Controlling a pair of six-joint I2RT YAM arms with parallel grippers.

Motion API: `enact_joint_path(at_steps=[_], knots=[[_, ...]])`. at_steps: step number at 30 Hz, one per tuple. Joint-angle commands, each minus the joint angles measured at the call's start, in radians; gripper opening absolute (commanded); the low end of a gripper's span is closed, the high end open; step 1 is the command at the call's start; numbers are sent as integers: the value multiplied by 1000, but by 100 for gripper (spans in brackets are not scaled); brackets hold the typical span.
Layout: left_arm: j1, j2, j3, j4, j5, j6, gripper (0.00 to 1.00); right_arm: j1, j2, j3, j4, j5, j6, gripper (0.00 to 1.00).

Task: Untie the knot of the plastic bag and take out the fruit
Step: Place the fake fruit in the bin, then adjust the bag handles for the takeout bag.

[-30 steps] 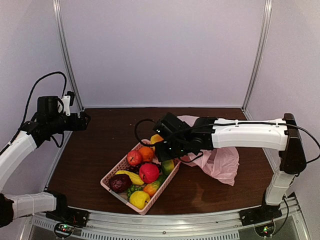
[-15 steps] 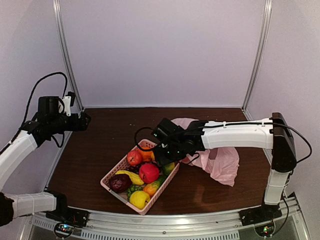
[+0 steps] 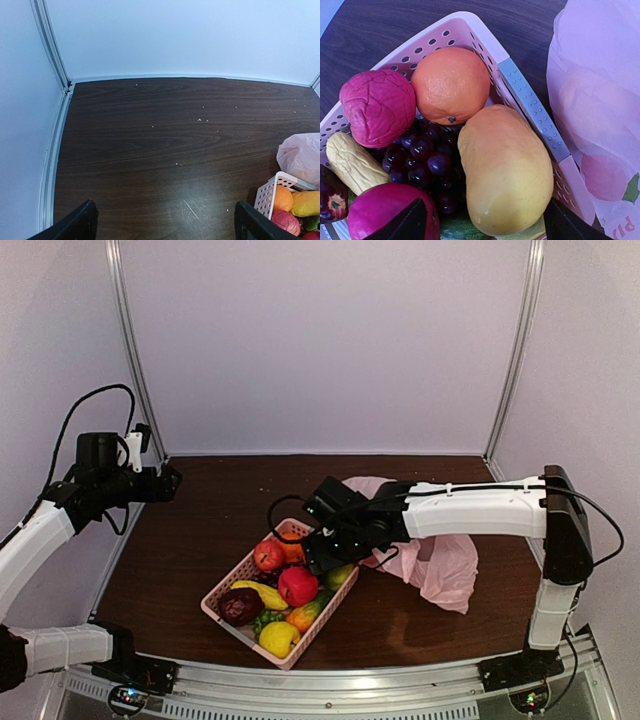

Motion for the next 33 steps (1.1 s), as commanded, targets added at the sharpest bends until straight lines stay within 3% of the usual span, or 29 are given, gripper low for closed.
enact_joint_path(at_steps=[1, 7, 15, 20, 27, 33], knots=[[3, 7, -5, 12, 13, 13, 96, -5, -65, 22, 16, -4, -11, 83], [3, 8, -9, 7, 24, 12, 96, 6, -129, 10, 61, -20, -48, 84], [2, 0, -28, 11, 72, 7, 92, 24, -284, -44, 297, -219, -85, 86], [-35, -25, -55, 21, 168, -94, 89, 25, -381, -64, 349, -271, -83, 87], [-310, -118, -89, 46, 172, -340, 90, 24, -526, -154, 338, -199, -88, 87], [-601, -145, -147, 214, 154, -566, 90, 24, -654, -260, 283, -46, -95, 87]])
